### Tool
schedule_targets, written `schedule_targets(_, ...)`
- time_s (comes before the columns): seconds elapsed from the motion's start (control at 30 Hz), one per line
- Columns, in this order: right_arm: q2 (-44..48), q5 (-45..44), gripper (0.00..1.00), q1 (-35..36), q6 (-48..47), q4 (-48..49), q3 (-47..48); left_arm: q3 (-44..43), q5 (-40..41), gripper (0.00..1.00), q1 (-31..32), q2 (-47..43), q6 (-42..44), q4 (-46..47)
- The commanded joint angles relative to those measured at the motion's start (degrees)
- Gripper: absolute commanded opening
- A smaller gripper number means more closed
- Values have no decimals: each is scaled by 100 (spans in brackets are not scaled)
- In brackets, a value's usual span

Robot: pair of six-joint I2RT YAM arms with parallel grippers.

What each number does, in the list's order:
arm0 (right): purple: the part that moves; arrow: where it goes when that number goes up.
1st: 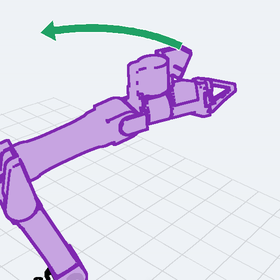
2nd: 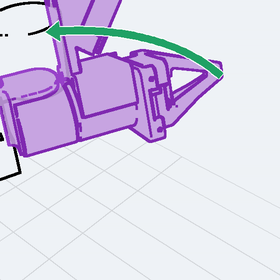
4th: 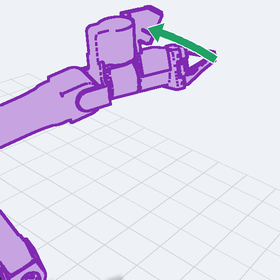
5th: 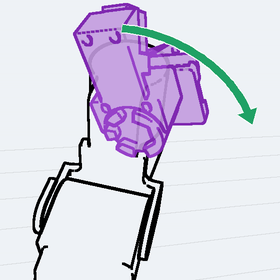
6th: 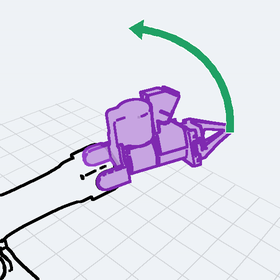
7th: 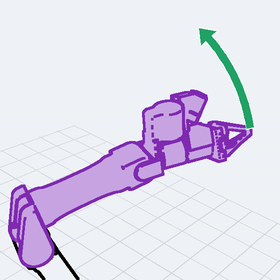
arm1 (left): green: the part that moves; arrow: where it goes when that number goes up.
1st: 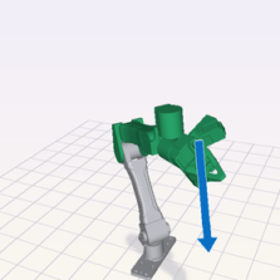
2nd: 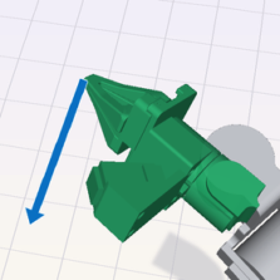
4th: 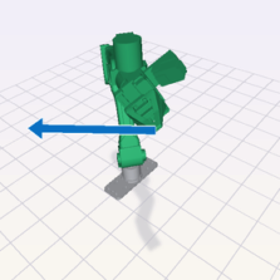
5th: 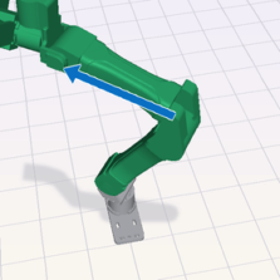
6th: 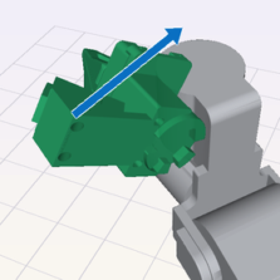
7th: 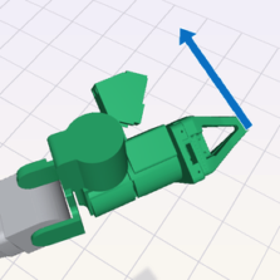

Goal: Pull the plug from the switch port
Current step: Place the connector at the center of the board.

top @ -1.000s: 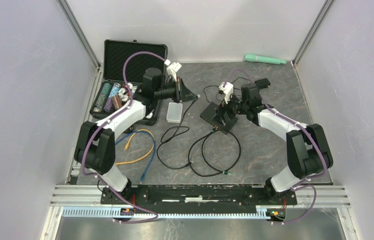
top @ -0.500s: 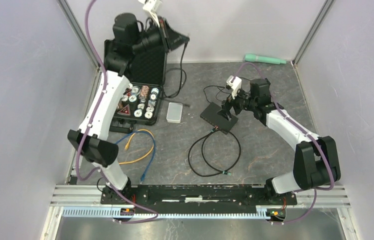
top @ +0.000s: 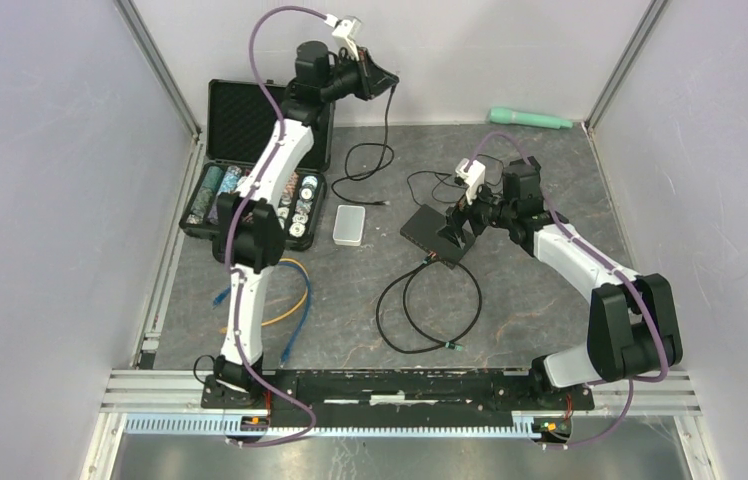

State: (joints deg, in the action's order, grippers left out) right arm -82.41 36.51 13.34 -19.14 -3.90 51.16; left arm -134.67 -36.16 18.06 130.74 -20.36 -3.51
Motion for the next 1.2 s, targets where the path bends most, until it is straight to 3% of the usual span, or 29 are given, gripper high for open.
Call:
schedule_targets(0.0,87,114,98,-47,21,159,-119,-705,170,2,28,258,-99,1019)
schedule_targets(0.33,52,54,98,-107,77,172,-119,-822,392,2,72,760,-144,1227)
schedule_targets(0.47,98,49,98,-128,55,114,-121,-479,351,12,84,1056,-126,1118)
schedule_targets(0.87,74,49,98,-231,-19,65,-198,484,252,20,123,1333,161,811)
schedule_targets(0.97,75,-52,98,-247,-20,25,-178,566,336,27,112,1362,359,557)
schedule_targets(1.03,64,-91,98,-249,-75,-79,-126,539,368,37,102,1365,430,432)
schedule_targets(1.17,80,-152,98,-245,-137,-198,-112,344,566,70,101,1297,642,99)
